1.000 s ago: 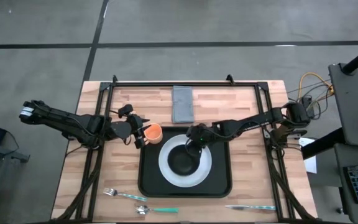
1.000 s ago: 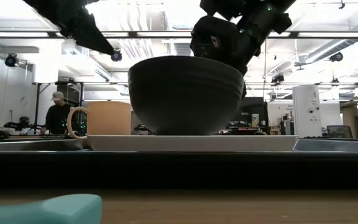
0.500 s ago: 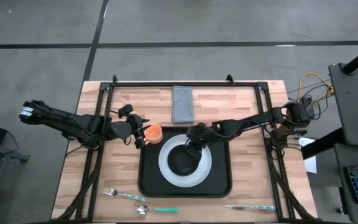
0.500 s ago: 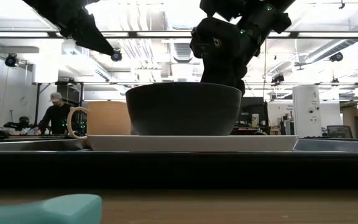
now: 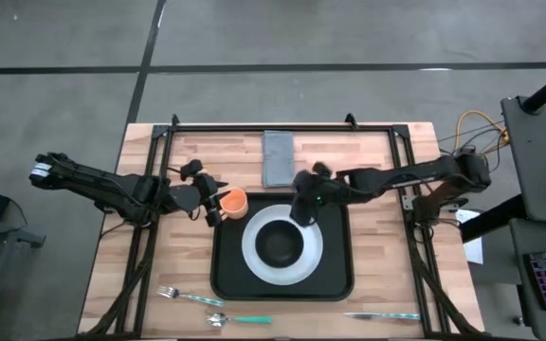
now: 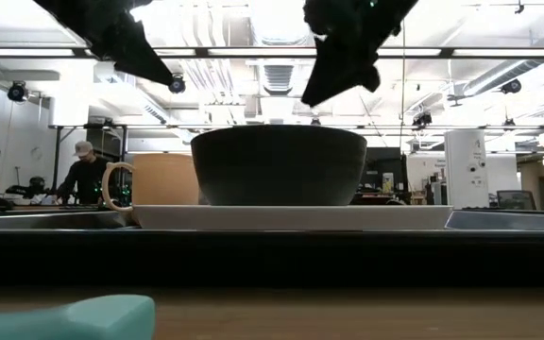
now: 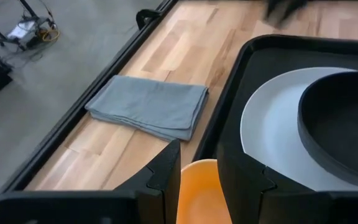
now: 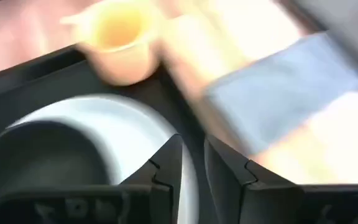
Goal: Set up tray
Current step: Put the gray table napkin to the right of the white plate on the black serving tray
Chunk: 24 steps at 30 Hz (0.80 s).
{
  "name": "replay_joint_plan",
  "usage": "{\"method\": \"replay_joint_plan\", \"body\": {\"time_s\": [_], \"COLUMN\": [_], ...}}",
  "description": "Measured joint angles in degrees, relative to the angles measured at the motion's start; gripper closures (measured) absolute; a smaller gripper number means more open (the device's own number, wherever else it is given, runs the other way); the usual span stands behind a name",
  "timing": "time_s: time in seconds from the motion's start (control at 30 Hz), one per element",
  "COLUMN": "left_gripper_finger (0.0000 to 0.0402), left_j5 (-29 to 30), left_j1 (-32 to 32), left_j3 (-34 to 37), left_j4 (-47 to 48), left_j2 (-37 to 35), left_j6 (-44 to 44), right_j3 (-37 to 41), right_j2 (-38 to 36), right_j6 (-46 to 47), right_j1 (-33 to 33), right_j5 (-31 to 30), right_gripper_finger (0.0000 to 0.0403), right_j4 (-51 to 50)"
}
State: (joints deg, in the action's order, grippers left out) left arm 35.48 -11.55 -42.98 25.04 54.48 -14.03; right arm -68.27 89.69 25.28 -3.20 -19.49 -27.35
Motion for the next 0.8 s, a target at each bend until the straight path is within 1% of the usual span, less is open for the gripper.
{"method": "replay_joint_plan", "body": {"time_s": [0.03,0.07,0.17,0.27,0.33,0.43,0.57,0.8], "left_gripper_finger": [0.0315,0.0315,0.0315,0.0315,0.0315,0.0315,0.0315,0.0315], "left_j5": [0.0,0.0,0.0,0.0,0.2,0.2,0.2,-0.7], "left_j1": [0.0,0.0,0.0,0.0,0.0,0.0,0.0,0.0], "left_j3": [0.1,0.3,0.8,1.3,1.3,1.4,1.0,1.0], "left_j4": [0.0,0.0,0.0,0.0,-0.1,-0.4,-1.0,-1.6], "left_j2": [0.0,0.0,0.0,0.0,0.0,0.0,0.0,0.0], "left_j6": [-0.7,-1.0,-1.1,-1.4,-1.6,-2.3,-2.9,-3.1], "right_j3": [0.8,1.6,5.0,7.6,8.6,9.7,9.6,4.6], "right_j2": [-0.6,-0.8,-1.2,-0.3,1.0,2.7,6.6,15.3], "right_j6": [0.0,0.1,1.3,3.7,6.8,10.2,12.0,17.2], "right_j1": [0.9,2.3,8.1,15.4,19.5,24.0,27.3,30.1], "right_j5": [-2.0,-2.1,3.4,9.1,9.5,9.2,9.7,12.7], "right_gripper_finger": [0.034,0.0336,0.0319,0.0296,0.0282,0.0265,0.0254,0.0252], "right_j4": [0.2,1.3,8.0,15.4,18.1,22.4,25.8,25.5]}}
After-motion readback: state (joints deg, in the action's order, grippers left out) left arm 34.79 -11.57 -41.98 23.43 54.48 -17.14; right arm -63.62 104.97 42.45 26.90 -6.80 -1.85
